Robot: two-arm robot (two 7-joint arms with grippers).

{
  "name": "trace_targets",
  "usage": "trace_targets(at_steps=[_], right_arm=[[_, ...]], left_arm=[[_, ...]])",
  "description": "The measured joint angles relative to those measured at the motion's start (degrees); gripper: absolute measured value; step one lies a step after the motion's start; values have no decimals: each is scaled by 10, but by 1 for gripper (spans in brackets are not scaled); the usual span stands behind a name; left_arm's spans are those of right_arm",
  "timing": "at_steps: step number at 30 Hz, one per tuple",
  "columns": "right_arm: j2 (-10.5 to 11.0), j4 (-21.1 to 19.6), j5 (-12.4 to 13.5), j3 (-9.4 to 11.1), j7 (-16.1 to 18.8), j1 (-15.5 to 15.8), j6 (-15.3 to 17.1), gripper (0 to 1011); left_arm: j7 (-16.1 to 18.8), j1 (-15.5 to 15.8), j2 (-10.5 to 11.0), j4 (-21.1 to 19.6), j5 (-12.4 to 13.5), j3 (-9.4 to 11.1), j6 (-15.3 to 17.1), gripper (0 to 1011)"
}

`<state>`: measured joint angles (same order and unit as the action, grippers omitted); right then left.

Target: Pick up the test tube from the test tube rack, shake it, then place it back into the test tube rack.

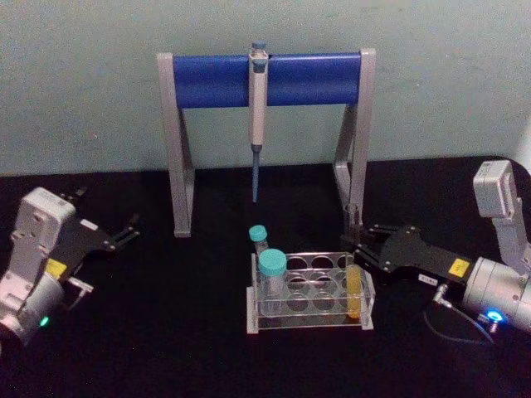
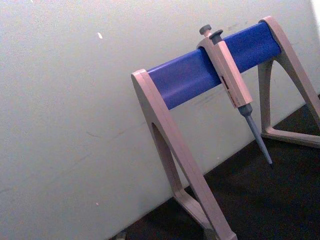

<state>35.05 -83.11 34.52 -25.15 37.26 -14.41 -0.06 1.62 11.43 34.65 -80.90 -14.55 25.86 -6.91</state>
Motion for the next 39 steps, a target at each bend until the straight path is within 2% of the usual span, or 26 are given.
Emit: trace_targets(at_steps=[7, 11, 14, 17, 20, 21, 25, 31, 33, 39], right_arm=[[0, 0, 0, 0, 0, 0, 0, 235], [0, 0, -1, 0, 0, 0, 0, 308], [0, 0, -1, 0, 0, 0, 0, 450], [0, 0, -1, 0, 0, 0, 0, 507], [0, 0, -1, 0, 0, 0, 0, 637], [0, 0, -1, 0, 0, 0, 0, 637], [0, 0, -1, 0, 0, 0, 0, 792], [0, 0, 0, 0, 0, 0, 0, 960], [0, 0, 0, 0, 0, 0, 0, 1000], [0, 0, 0, 0, 0, 0, 0, 1000]], left_arm=[[0, 0, 0, 0, 0, 0, 0, 1001], [0, 0, 0, 0, 0, 0, 0, 1001], [0, 0, 0, 0, 0, 0, 0, 1001], [0, 0, 0, 0, 0, 0, 0, 1001], [0, 0, 0, 0, 0, 0, 0, 1001], [0, 0, 0, 0, 0, 0, 0, 1001], [0, 0, 0, 0, 0, 0, 0, 1001], [0, 0, 0, 0, 0, 0, 0, 1001], [0, 0, 0, 0, 0, 0, 0, 1001], [0, 0, 0, 0, 0, 0, 0, 1001]])
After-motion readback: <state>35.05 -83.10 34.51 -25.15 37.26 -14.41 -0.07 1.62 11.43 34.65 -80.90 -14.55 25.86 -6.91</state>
